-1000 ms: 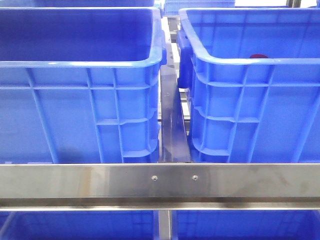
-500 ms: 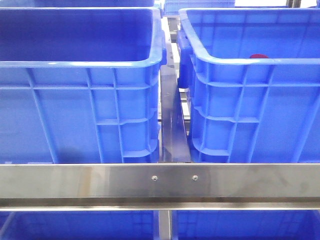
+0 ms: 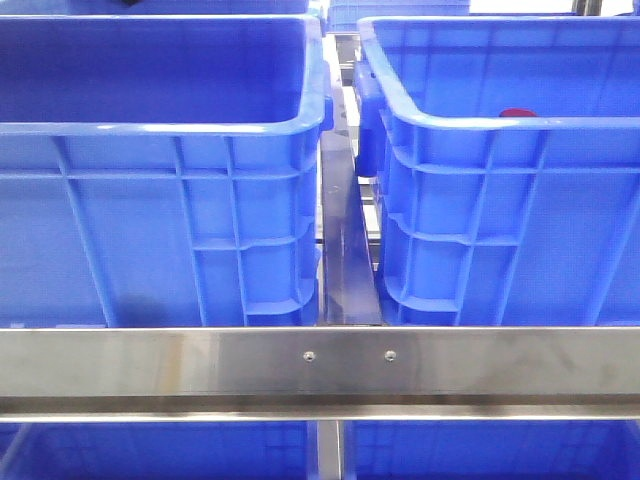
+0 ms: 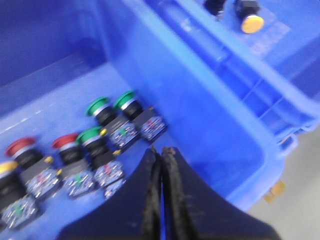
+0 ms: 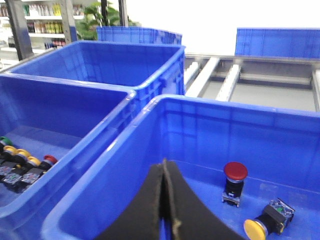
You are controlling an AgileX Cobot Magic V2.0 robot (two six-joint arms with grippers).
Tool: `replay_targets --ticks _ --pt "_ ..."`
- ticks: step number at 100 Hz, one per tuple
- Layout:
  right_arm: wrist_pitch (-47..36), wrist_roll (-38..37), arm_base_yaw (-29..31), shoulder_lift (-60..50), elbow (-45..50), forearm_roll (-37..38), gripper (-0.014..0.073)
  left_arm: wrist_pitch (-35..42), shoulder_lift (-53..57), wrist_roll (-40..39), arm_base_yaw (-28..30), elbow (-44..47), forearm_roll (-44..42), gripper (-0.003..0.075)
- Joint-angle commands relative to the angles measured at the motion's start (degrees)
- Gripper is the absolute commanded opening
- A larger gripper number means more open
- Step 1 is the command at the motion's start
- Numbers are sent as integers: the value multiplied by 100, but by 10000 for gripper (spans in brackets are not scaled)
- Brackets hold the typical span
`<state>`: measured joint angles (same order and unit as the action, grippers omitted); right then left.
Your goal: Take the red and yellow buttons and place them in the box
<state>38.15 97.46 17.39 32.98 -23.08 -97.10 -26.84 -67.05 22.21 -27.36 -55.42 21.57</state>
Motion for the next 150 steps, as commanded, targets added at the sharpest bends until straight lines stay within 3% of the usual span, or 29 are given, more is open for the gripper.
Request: replay_targets --ticks 1,27,52,150 --pt "169 -13 19 -465 118 -364 -60 800 452 -67 12 308 110 -19" --pt "192 -13 19 -1656 833 -364 -60 1828 1610 -67 12 1781 110 -19" --pt "315 -13 19 -2103 1051 -364 -60 2273 2603 -67 12 2698 110 -19" --pt "308 -13 19 -2103 1051 -364 -60 2340 2837 -67 12 2799 189 -19"
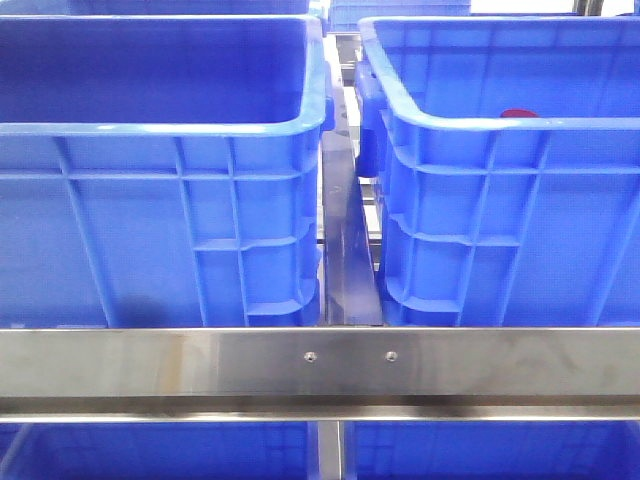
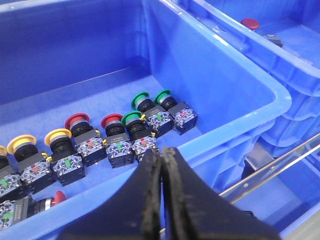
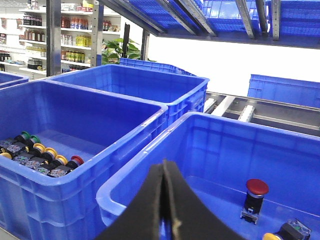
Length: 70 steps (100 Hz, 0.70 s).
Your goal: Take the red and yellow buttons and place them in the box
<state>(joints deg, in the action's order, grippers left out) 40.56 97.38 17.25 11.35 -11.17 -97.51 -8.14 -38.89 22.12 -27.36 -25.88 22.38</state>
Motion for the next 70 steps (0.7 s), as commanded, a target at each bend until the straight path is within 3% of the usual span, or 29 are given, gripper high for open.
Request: replay_targets --ticks 1,14,34,54,70 --pt "67 -5 33 60 -140 -324 -60 473 21 -58 12 -155 108 -19" --pt "67 -5 33 60 -140 -324 -60 814 21 -58 12 -142 119 -19" --pt "67 -5 33 60 -140 -324 -60 2373 69 -58 173 237 192 -19" --pt "67 -5 33 60 -140 -324 -60 1966 515 -377 1153 423 -526 -19" --pt "67 -5 33 60 -140 -324 -60 991 1093 -2510 2061 664 -2474 -19"
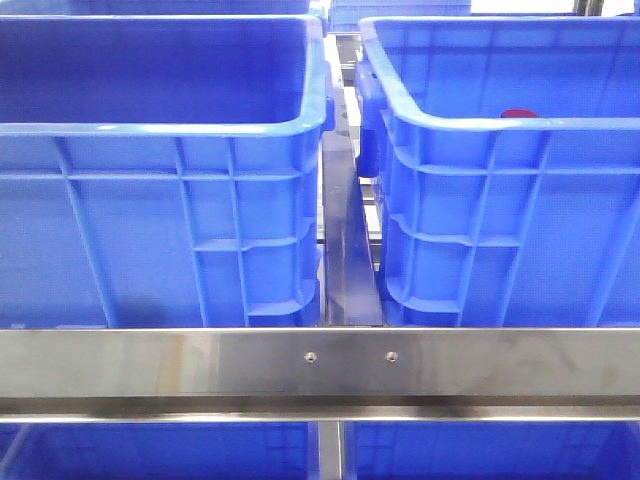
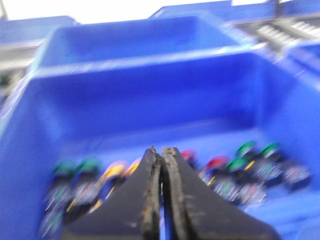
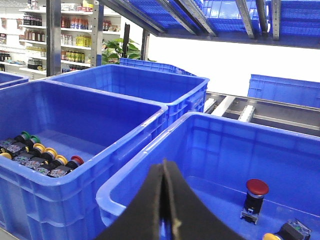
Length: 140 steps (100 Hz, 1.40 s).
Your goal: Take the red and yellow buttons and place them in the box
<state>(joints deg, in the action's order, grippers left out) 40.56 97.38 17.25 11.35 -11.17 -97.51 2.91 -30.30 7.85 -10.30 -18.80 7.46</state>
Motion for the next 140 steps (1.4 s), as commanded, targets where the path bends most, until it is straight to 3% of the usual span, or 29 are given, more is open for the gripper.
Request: replay_targets --ticks 1,10,35,51,57,140 --pt "67 -5 33 60 -140 -324 -60 -202 292 -1252 383 -32 -1055 -19" --pt "67 -5 33 60 -140 -324 -60 -519 664 -1653 677 197 -1523 -19" --pt "67 -5 33 60 -140 -324 -60 -450 1894 -1643 1377 1338 -1447 -19" --pt "67 -5 33 60 -140 -324 -60 -341 2920 -1484 1519 2169 -1080 -19" --pt "67 -5 33 60 -140 -324 -60 -985 3288 -1093 1519 2122 -869 -19" --pt "60 -5 33 50 -140 -324 -60 -859 3251 -990 1519 2138 -859 -19"
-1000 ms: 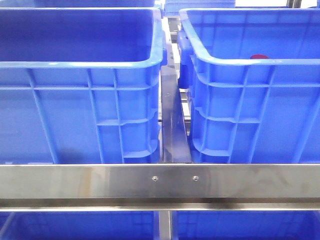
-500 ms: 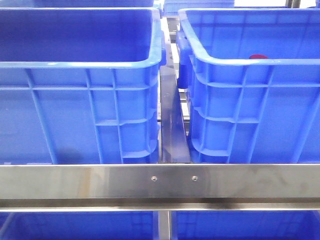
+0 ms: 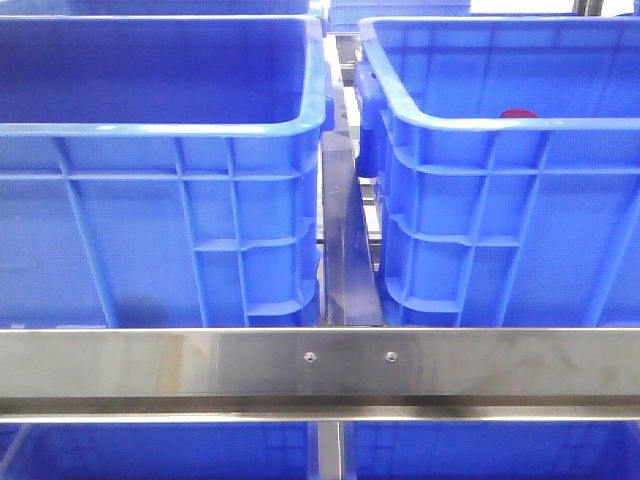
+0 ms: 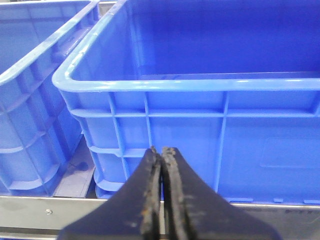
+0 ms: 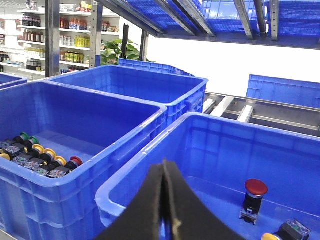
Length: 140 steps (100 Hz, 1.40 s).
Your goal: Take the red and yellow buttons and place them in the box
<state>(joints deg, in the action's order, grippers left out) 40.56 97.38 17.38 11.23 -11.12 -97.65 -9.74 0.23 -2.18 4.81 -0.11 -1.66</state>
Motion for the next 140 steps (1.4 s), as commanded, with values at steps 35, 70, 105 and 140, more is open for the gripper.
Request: replay_targets --ticks 35,70,105,140 --pt "-688 -5 -709 62 -145 -388 -60 405 198 13 8 269 53 -19" --pt "-3541 -5 -1450 62 -145 -835 -60 405 198 4 8 269 53 -19" --pt "-3908 -5678 -1996 62 -155 5782 -60 405 198 4 8 269 53 -19" --pt "-4430 -9926 -1810 -570 754 9696 -60 405 198 4 8 269 53 -19"
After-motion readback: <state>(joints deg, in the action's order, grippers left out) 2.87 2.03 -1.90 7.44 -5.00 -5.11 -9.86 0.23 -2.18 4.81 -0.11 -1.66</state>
